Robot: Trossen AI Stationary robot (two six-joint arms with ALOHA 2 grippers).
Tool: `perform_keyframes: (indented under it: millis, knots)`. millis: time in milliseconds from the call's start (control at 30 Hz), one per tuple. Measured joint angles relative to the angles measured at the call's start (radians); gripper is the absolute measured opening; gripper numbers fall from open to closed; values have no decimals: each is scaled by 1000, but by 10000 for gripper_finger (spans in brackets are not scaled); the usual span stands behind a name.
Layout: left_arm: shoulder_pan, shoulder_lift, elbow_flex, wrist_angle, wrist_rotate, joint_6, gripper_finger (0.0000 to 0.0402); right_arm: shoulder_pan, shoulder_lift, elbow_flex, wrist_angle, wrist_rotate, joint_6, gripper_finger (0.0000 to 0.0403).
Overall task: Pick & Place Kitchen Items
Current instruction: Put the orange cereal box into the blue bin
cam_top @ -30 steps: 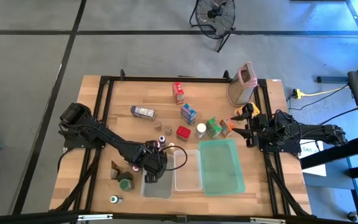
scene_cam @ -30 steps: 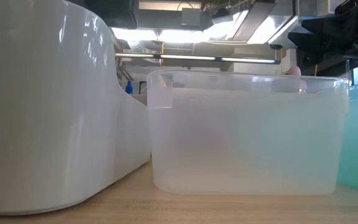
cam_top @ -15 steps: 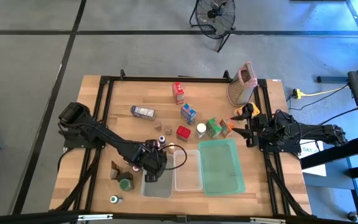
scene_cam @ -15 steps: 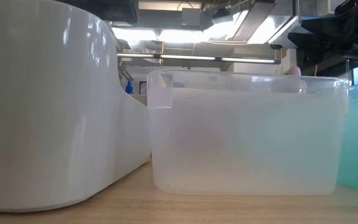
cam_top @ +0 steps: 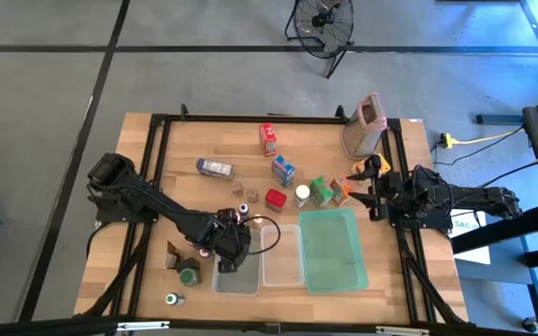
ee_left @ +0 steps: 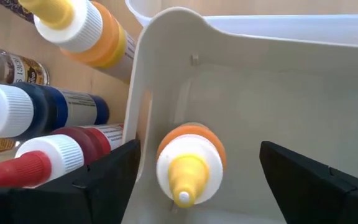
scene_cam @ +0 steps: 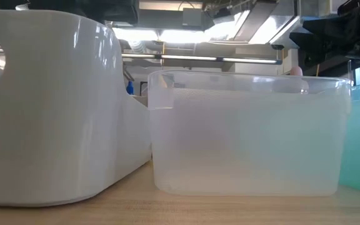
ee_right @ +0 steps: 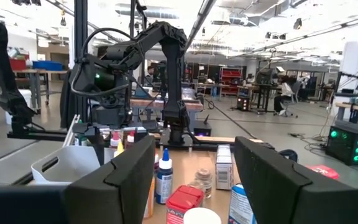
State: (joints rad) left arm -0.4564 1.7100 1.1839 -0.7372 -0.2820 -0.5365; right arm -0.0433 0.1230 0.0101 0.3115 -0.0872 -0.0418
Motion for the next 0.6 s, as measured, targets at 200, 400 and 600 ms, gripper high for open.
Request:
perform_keyframes:
  millis: [200, 400, 600]
  knots:
    - [-4, -25, 1, -6, 19, -58, 328, 0, 0, 0, 17, 84, -24, 222]
    - [-30, -31, 10, -72, -12, -79, 328, 0, 0, 0, 9, 92, 92, 221]
    - [-32, -47, 10, -87, -12, -79, 328, 0, 0, 1, 13, 108, 52, 221]
